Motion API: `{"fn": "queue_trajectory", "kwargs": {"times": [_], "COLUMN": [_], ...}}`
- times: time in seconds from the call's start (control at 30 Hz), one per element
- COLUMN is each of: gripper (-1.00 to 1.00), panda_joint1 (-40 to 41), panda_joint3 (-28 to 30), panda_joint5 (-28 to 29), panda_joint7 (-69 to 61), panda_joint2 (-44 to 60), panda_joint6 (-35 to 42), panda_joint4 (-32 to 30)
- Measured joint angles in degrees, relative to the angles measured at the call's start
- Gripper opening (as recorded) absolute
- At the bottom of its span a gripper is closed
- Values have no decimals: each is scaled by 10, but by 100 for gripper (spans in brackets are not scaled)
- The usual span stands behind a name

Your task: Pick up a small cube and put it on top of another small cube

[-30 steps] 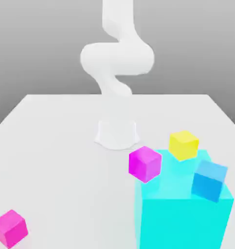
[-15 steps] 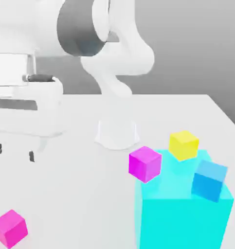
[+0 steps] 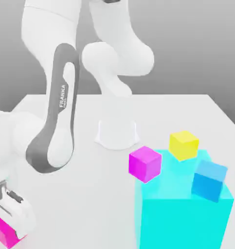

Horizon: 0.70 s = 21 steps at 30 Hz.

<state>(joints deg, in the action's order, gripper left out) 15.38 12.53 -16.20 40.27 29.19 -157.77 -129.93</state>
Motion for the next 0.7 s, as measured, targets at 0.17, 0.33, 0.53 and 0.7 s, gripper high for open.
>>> {"fn": "queue_trajectory", "kwargs": {"times": [0.17, 0.33, 0.53, 0.7], "gripper": [-100, -100, -100, -100], "panda_joint1": [0, -32, -110, -191], "panda_joint3": [1, 24, -60, -127], "panda_joint5": [1, 48, 93, 122], "panda_joint7": [1, 23, -63, -137], "panda_joint2": [-2, -91, -173, -238], "panda_joint6": [2, 77, 206, 306], "panda_joint4": [0, -13, 38, 76]}}
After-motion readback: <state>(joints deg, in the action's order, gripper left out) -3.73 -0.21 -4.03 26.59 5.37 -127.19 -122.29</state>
